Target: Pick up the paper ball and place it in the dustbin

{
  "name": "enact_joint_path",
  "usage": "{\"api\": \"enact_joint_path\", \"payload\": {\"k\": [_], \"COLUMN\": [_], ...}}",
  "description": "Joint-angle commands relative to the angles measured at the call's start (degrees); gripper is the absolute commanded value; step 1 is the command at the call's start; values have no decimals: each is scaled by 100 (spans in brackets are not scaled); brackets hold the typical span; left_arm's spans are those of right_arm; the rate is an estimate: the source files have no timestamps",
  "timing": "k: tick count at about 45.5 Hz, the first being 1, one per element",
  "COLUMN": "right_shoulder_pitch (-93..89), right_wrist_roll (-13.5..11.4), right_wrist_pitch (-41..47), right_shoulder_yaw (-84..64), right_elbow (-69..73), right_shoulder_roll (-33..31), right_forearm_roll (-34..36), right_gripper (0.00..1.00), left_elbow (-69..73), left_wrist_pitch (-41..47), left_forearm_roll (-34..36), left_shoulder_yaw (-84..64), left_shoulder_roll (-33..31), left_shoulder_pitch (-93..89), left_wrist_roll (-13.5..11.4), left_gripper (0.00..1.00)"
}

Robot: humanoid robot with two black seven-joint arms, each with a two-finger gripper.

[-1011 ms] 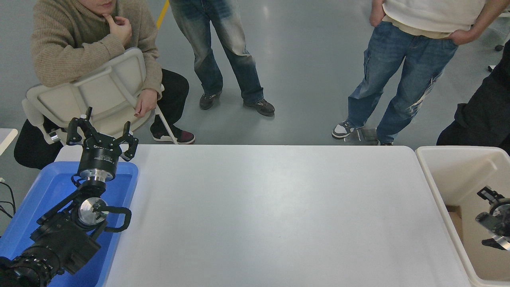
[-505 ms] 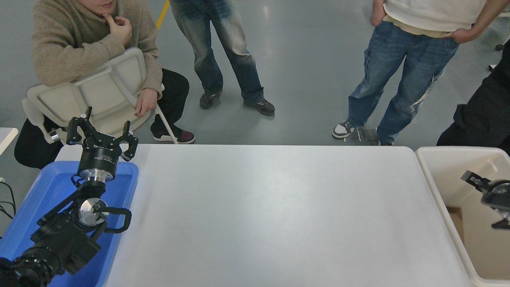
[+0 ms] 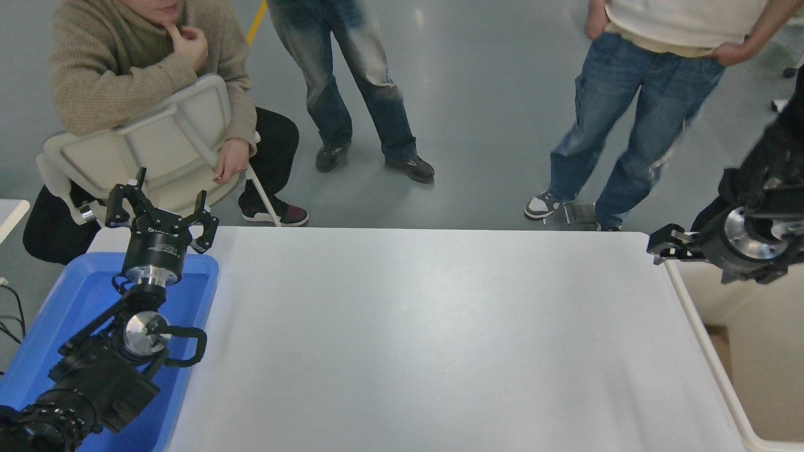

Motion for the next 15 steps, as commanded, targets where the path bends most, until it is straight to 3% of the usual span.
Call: {"api": "enact_joint_path", "payload": {"k": [1,15], "right_shoulder_pitch": [1303,1901], "right_wrist_roll": [7,16], "right_wrist_pitch": [1304,1304], "right_shoulder_yaw": [-39,225], "right_elbow": [267,504], "right_shoulder_roll": [627,979], "right_forearm_roll": [43,78], "right_gripper": [100,100], "left_elbow": [4,4], "left_wrist_pitch": [0,0], "left_forearm_roll": [-2,-2], "left_shoulder_yaw": [0,0], "left_shoulder_roll": [-1,-1], "left_shoulder_pitch": [0,0], "left_wrist_roll": [0,0], "left_gripper": [99,99]}}
